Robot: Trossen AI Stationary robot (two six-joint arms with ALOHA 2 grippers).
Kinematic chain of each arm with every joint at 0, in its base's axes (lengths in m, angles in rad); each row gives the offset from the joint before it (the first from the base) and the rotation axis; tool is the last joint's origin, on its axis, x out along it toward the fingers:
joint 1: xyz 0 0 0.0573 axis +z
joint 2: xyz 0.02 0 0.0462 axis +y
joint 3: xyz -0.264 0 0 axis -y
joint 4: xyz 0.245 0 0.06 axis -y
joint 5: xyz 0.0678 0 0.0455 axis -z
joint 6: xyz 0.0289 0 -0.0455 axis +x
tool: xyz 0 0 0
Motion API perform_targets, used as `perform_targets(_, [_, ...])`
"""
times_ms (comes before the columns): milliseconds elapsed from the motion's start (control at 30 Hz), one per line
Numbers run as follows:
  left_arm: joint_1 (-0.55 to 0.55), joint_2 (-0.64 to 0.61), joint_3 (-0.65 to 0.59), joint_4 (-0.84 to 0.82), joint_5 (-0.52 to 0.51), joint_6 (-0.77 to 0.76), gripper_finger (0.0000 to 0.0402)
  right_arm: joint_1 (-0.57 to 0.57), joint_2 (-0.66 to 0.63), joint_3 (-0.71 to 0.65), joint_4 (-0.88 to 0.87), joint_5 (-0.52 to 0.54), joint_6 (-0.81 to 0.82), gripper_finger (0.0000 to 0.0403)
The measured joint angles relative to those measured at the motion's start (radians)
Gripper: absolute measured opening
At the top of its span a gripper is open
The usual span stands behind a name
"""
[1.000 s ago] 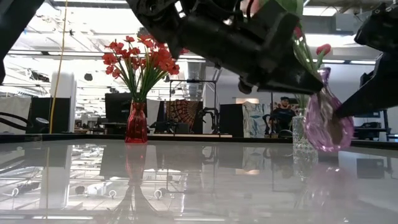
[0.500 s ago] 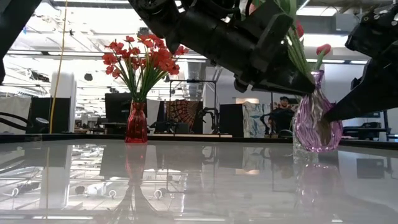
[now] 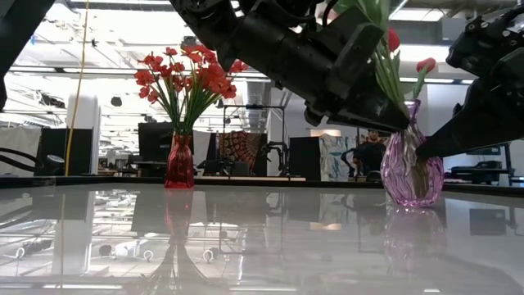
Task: Sort flowers into vase by color
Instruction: Adjust the pink tulips in the purple flower vase
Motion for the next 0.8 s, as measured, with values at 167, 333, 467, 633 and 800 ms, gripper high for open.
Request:
perform_targets(167, [0.0, 0.0, 0.0, -0.001, 0.005, -0.01, 0.0131, -0.005, 0.0, 0.0, 0.0, 0.0, 0.0, 0.0276])
perform_targets(333, [-0.001, 0.0, 0.0, -0.001, 0.007, -0.03, 0.0167, -0.006, 0.0, 0.0, -0.001, 0.0, 0.0, 0.0276])
perform_targets(467, [-0.001, 0.0, 0.011, -0.035, 0.007, -0.035, 0.0183, -0.006, 0.0, 0.0, 0.002, 0.001, 0.0, 0.0276])
perform_targets(633, [-0.002, 0.001, 0.085, -0.163, 0.007, -0.026, 0.0187, -0.007, 0.0, 0.0, 0.004, 0.001, -0.002, 0.0276])
perform_targets(800, [-0.006, 0.002, 0.154, -0.238, 0.006, -0.006, 0.0187, -0.013, 0.0, 0.0, 0.005, 0.001, -0.002, 0.0276])
